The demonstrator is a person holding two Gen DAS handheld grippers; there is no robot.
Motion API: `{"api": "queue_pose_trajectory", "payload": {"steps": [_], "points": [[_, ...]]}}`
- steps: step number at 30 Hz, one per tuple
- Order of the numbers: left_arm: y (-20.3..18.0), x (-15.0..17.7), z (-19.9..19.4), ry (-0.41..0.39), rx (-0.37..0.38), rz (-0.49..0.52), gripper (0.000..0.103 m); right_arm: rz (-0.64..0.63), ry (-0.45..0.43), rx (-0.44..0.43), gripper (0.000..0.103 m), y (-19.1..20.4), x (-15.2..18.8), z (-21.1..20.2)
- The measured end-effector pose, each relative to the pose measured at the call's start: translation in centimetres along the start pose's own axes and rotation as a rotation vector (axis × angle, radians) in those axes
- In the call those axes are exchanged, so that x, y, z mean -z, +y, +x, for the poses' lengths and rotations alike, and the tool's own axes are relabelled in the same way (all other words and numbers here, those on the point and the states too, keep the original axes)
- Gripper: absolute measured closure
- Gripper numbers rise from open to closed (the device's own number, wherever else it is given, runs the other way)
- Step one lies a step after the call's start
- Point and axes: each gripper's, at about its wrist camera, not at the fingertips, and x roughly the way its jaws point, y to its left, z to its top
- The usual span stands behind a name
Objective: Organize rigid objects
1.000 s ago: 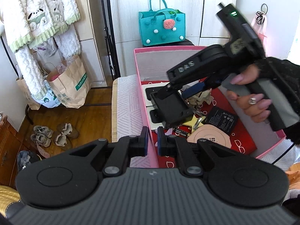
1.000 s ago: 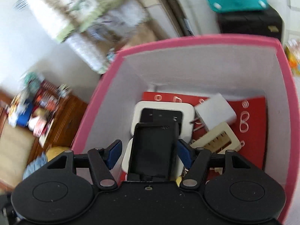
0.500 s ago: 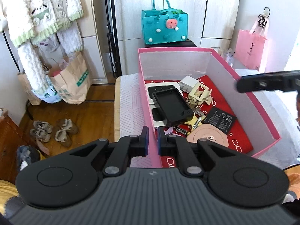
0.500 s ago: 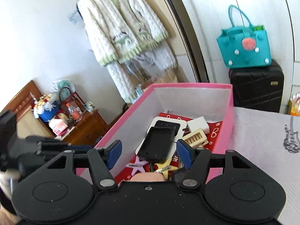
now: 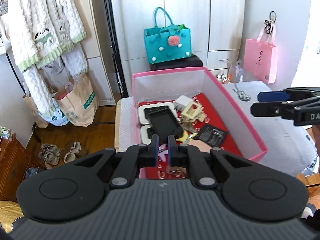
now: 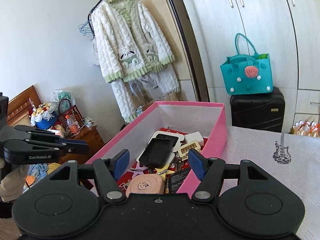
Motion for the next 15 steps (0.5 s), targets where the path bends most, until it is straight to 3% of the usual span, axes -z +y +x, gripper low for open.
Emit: {"api": "queue_pose_trajectory", "payload": {"steps": [11,15], "points": [[-4.5,0.6,-1.6,-0.015,0.08,0.003,0.096,0.001,-0.044,0.071,0.03,-0.3,0.4,-5.2],[-6.3,0.9,-1.8,-0.013,0.103,0.017,0.09,-0.014,-0.049,0.109,0.027,0.3,0.8,-6.7]]}}
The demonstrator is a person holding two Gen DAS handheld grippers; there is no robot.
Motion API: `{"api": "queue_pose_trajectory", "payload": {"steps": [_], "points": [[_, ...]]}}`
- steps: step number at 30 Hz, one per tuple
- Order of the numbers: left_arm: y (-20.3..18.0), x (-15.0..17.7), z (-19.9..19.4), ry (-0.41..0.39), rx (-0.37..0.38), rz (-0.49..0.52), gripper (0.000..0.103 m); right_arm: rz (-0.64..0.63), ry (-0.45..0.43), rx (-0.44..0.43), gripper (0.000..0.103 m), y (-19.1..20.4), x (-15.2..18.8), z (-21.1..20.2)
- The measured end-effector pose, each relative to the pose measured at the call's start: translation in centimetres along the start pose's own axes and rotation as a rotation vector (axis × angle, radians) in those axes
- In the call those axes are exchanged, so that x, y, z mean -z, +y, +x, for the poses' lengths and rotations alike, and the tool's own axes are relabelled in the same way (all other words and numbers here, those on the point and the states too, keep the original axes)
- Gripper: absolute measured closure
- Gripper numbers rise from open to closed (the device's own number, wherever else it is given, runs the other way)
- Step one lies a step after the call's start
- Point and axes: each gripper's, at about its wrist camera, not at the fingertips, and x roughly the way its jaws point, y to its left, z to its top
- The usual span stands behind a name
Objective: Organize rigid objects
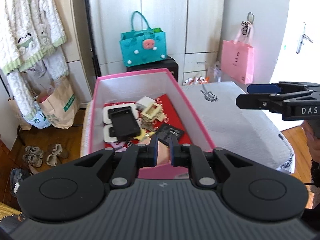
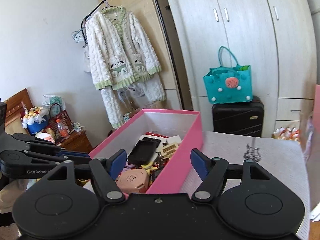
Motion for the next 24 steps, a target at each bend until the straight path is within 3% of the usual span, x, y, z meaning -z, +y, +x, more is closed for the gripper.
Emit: {"api": "queue_pose_trajectory", "payload": {"steps": [1,2,3,5,8,11,14,18,24], "points": [[-0.4,0.1,0.0,0.007,0.007,0.005,0.087,0.001,-0.004,0.012,0.025,0.0,0.1,-0.3],[-0.8,0.1,0.0,0.015,0.016,0.009,0.077,0.008,-0.01,0.025,0.018,0.0,0.3,-0.7],[-1.1,0.2,0.0,0.02,0.024,0.005,0.058,0.017,-0.012,0.032,0.013,0.0,0.5,-1.1],[-1.5,0.5,-0.2,0.017,0.02,-0.025,0.034,0.021,0.003,0.033,0.011,-0.1,1.0,-1.5],[-2.7,1.0,-0.5,-0.015,-0.02,-0.017,0.024,0.04,0.003,0.045,0.004,-0.4,1.6,-2.2],[-3.3,1.2,-0.5,-0.043,-0.072,-0.046,0.001,0.097,0.01,0.113,0.0,-0.6,2.0,-2.9],[-3.9,1.2,-0.6,-0.042,-0.114,-0.074,0.0,0.147,0.05,0.193,0.0,-0.9,2.3,-3.3],[-4.5,1.1,-0.5,0.005,-0.161,-0.097,0.0,0.181,0.029,0.233,0.0,-1.1,3.1,-5.0],[-5.2,2.1,-1.0,-0.008,-0.198,-0.136,0.0,0.143,-0.035,0.329,0.0,0.0,4.1,-6.9]]}}
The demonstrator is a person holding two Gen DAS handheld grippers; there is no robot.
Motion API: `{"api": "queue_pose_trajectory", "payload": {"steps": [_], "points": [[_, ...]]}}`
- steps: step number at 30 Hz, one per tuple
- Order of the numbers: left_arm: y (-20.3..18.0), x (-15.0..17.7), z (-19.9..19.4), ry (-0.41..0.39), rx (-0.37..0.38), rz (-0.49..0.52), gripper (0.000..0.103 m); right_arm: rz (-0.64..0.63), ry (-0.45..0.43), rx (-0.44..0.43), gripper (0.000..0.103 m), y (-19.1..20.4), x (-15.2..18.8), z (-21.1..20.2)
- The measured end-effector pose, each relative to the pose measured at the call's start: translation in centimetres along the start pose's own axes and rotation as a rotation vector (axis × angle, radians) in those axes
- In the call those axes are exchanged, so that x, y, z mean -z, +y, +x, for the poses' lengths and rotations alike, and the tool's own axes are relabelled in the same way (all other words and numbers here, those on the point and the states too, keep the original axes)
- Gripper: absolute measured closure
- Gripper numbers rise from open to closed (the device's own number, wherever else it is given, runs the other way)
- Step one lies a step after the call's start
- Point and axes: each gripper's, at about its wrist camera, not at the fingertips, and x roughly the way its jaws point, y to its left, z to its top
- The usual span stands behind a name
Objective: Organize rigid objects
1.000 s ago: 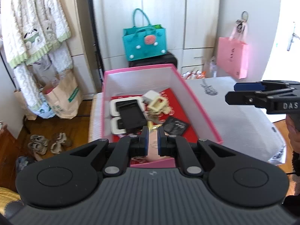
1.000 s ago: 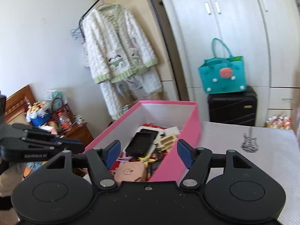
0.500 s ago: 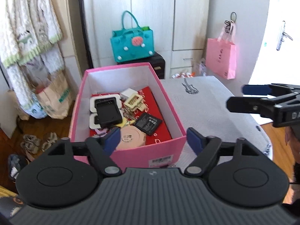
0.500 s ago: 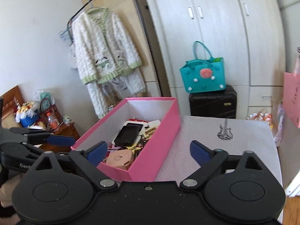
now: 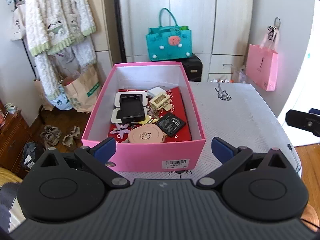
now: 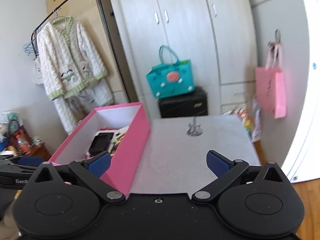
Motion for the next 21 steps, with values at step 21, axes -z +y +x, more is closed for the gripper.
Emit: {"api": "queue_pose_trajectory", "payload": {"steps": [21], "points": [[-2.0,2.1,-0.3,0.016,-0.032,-0.007,0.0,-0.032,-0.024,0.015,0.0,-0.3,1.6,-2.0]]}}
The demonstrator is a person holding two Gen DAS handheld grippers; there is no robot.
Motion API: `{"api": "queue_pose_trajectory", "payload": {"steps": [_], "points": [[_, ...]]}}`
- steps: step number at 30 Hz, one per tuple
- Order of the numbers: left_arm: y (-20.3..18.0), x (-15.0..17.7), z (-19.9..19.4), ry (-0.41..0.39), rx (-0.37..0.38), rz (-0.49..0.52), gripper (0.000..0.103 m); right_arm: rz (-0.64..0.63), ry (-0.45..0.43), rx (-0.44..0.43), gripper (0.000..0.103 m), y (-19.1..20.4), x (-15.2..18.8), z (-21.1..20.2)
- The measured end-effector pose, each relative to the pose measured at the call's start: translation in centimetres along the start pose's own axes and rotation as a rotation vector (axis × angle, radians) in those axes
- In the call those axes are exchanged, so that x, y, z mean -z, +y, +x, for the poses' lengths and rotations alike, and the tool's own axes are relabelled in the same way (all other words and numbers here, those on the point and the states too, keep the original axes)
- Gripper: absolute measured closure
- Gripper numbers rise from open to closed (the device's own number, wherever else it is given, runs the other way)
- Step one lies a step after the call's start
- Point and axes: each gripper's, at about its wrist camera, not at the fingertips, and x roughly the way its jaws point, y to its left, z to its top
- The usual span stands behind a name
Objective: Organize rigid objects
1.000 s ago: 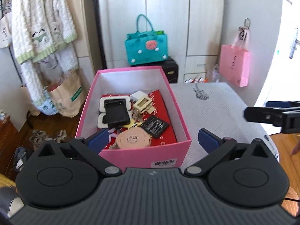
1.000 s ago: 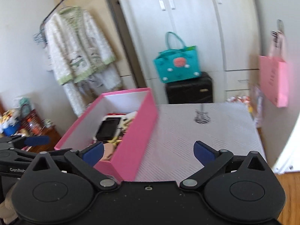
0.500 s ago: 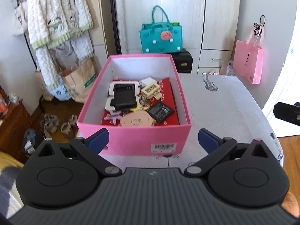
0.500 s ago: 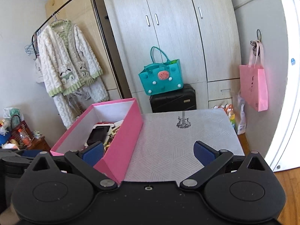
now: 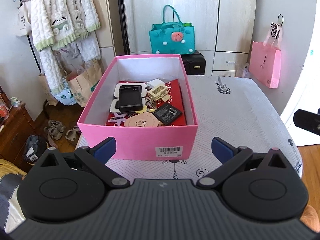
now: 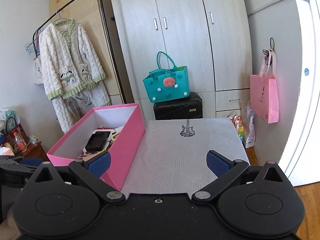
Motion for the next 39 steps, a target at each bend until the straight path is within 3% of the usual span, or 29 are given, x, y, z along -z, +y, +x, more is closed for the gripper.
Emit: {"api": "queue_pose_trajectory", "payload": {"steps": [7,15,21,31,39], "points": [[0.4,0.1,0.3,-0.01,0.016,-0.031,0.0,0.015,0.065,-0.049,0.0,-0.6,-0.2,1.0],[0.6,0.5,1.2,0.006,0.012,-0.04,0.0,0.052,0.074,-0.001,0.0,-1.2,0.6,1.8],[0.4,1.4,1.5,-0.035,-0.057,-0.024,0.0,0.067,0.035,0.04,0.0,-1.5,1.5,1.8],[0.7,2.6,0.9,-0.084,-0.048,-0.026,0.0,-0.029,-0.024,0.037,0.0,0.4,2.5,0.9],[0.8,2.8,0.2,-0.099,-0.035,-0.026,0.0,-0.043,-0.01,0.036,0.0,1.0,2.4,1.1]]}}
